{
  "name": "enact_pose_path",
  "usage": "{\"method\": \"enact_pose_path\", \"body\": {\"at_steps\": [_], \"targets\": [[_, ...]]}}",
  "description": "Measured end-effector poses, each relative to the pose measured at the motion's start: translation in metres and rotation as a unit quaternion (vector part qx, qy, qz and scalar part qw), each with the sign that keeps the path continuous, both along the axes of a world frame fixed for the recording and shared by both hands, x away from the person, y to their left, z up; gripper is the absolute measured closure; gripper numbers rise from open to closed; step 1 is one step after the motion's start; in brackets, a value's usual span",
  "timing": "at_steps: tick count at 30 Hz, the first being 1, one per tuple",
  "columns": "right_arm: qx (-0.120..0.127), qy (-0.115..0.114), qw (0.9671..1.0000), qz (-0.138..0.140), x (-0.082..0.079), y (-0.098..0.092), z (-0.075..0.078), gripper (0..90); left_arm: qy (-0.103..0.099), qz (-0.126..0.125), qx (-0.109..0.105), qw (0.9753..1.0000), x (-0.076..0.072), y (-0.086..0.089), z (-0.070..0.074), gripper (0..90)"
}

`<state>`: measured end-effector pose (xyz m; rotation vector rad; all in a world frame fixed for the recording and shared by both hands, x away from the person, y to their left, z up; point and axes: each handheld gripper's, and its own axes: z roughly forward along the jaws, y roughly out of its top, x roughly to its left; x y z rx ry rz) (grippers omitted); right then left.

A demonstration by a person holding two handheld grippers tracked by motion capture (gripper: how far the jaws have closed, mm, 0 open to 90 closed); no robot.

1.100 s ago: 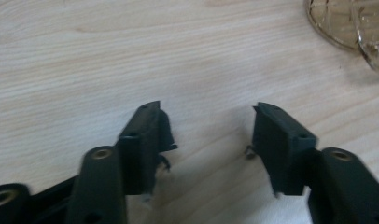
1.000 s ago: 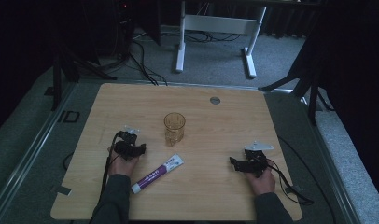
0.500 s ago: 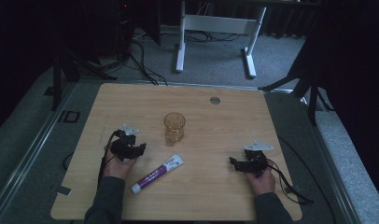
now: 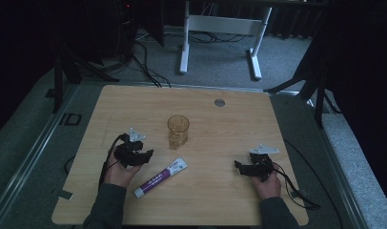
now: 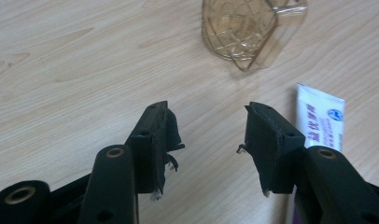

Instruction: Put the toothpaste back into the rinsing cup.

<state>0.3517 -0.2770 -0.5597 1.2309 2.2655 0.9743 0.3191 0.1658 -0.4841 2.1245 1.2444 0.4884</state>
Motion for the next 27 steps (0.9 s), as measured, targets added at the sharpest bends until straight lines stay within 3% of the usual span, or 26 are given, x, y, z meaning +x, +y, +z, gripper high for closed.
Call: {"method": "enact_pose_path", "body": {"at_steps": [20, 27], "targets": [[0.000, 0.000, 1.0000, 0.000, 0.000, 0.000, 0.000, 20.2, 0.007, -0.053, 0.025, 0.9982, -0.009, -0.022, 0.016, 49.7], [0.000, 0.000, 1.0000, 0.000, 0.001, 0.000, 0.000, 20.2, 0.014, -0.064, 0.022, 0.9976, -0.010, -0.026, 0.020, 49.7]]}}
